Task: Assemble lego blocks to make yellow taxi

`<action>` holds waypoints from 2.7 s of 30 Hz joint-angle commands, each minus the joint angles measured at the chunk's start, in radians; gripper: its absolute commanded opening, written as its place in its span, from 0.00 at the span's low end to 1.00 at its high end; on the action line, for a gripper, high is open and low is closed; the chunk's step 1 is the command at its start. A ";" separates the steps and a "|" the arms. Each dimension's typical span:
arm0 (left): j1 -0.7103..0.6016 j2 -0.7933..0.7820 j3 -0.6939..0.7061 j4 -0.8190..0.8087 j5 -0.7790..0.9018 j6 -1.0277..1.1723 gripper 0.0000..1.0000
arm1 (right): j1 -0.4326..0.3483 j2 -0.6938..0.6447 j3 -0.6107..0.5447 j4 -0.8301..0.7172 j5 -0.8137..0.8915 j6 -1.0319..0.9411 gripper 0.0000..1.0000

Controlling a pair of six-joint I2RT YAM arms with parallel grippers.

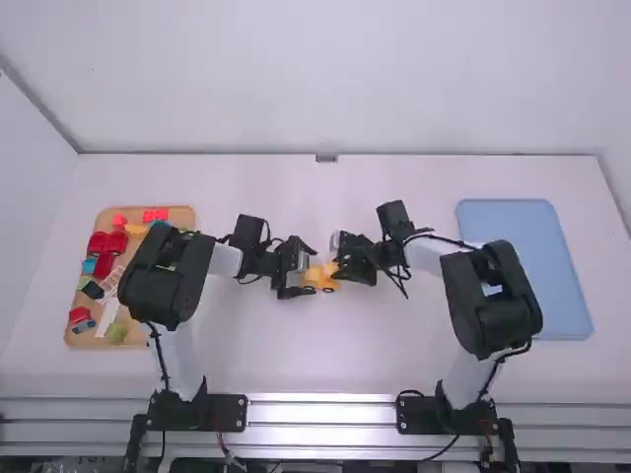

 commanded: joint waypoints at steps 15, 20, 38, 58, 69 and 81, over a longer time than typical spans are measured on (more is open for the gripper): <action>-0.010 0.110 0.025 0.016 0.053 0.015 0.99 | -0.002 0.021 -0.006 -0.001 -0.044 0.027 0.15; -0.012 0.111 0.024 0.028 0.051 0.015 0.95 | 0.000 0.029 -0.009 0.002 -0.022 0.029 0.15; -0.049 0.111 0.031 0.027 -0.013 0.003 0.62 | -0.003 0.099 -0.009 0.040 0.002 0.066 0.15; -0.050 0.111 0.019 0.051 -0.065 -0.103 0.51 | 0.003 0.018 0.010 0.062 0.046 0.049 0.12; -0.046 0.111 0.019 0.080 -0.063 -0.117 0.47 | 0.038 0.018 0.010 0.040 0.127 0.027 0.12; -0.062 0.111 0.019 0.066 -0.060 -0.117 0.42 | 0.039 0.018 0.010 0.043 0.137 0.017 0.14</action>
